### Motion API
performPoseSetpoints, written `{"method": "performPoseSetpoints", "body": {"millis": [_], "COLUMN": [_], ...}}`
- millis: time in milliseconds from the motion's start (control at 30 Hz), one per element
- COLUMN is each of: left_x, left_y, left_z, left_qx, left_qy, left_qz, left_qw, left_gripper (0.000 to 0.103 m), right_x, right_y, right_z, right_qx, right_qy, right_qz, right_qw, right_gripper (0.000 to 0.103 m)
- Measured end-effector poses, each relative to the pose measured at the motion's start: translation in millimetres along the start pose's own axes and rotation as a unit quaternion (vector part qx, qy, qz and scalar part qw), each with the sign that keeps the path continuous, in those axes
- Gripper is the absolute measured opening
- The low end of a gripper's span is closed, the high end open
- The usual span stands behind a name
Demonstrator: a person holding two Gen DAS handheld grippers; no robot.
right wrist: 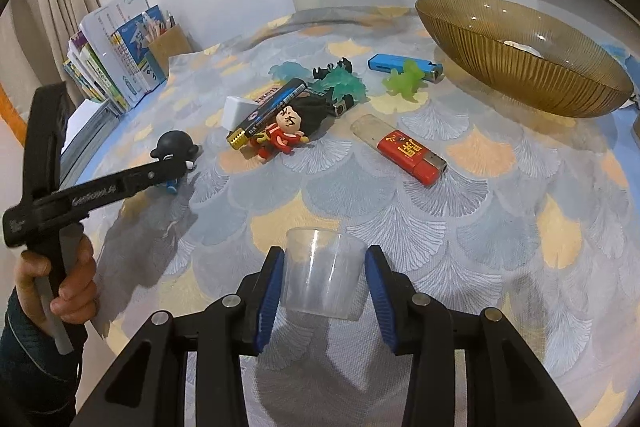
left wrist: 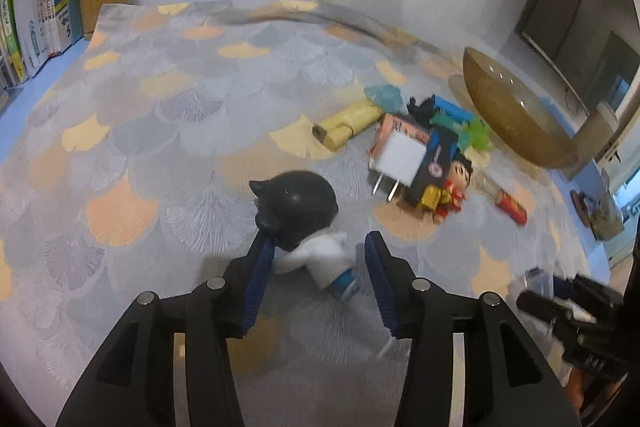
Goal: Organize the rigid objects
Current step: 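Grasp the clear plastic cup with the right tool while left tool holds the figure, then carry the cup and figure toward the amber bowl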
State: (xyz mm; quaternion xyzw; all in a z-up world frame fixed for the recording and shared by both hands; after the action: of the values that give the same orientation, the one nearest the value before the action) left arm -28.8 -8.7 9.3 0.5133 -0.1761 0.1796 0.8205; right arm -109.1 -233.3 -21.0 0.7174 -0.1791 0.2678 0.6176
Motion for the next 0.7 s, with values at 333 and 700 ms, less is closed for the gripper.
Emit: {"method": "performPoseSetpoints", "body": {"millis": [333, 700], "left_x": [21, 108], "left_y": [26, 40], "left_z": [45, 160], "left_qx": [-0.043, -0.157], "left_qy": [-0.042, -0.144], "left_qz": [0.039, 0.093], "left_qw": [0.9974, 0.9727], "left_gripper": [0.036, 0.006], "right_x": [13, 100], "right_y": [39, 129], "right_z": [19, 132], "right_qx": [0.005, -0.089], "right_qy": [-0.016, -0.093], "right_qz": [0.057, 0.189], "right_qw": [0.998, 0.973], "right_gripper": [0.040, 0.040]}}
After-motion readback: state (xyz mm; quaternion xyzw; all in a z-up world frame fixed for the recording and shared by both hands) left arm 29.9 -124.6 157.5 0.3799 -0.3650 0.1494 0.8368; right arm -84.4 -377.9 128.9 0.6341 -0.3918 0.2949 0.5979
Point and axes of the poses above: each gripper's, at about its wrist camera, not at the fingertips, and y roughly against the way its jaws point, z to its right, x to its top, the point moved 2 cm from there along -y, roughly the way its jaws point, and after that the axes turned 9 degrees about -x, right-handed, at the moved point
